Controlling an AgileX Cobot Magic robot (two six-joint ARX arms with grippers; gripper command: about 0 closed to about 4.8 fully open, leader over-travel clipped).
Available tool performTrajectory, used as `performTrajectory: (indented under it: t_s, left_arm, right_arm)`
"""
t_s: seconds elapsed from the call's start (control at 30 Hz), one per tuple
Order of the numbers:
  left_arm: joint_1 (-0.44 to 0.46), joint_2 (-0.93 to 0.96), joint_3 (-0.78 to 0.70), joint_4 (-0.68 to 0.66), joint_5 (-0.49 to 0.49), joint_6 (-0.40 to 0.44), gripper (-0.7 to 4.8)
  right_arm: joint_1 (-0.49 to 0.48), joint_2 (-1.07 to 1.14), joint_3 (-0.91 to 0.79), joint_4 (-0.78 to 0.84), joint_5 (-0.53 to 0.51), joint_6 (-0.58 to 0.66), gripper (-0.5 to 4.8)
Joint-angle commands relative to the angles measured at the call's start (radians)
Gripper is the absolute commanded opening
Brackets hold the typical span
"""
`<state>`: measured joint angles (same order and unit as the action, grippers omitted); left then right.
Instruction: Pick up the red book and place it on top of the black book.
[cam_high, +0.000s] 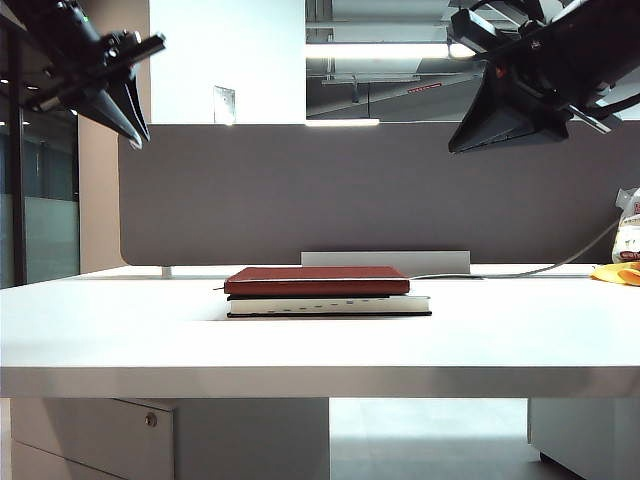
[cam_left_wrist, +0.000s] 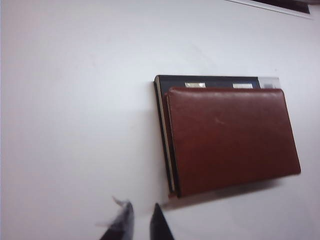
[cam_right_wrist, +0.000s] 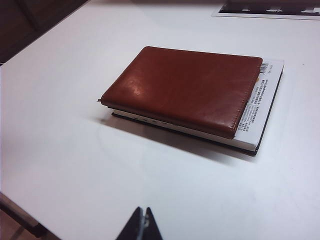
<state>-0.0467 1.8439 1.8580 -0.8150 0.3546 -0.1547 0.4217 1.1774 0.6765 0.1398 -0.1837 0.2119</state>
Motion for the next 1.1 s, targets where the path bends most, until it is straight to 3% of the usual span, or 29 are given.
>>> performTrajectory:
  t_s: [0.03,0.37,1.1]
  left_arm:
    - [0.0,-0.039,0.003,-0.05,-0.004,0.028,0.48]
    - [0.0,-0.167,0.003,-0.187,-0.018,0.077,0.48]
    - [0.0,-0.218,0.003,-0.171,-0.04,0.076,0.49]
  right_arm:
    - [0.002,-0.005,0.005,0.014,-0.003,-0.002,-0.04]
    - [0.002,-0.005,0.005,0.014,-0.025,-0.002,-0.05]
    - [0.001,-0.005,0.005,0.019,-0.036,-0.008,-0.05]
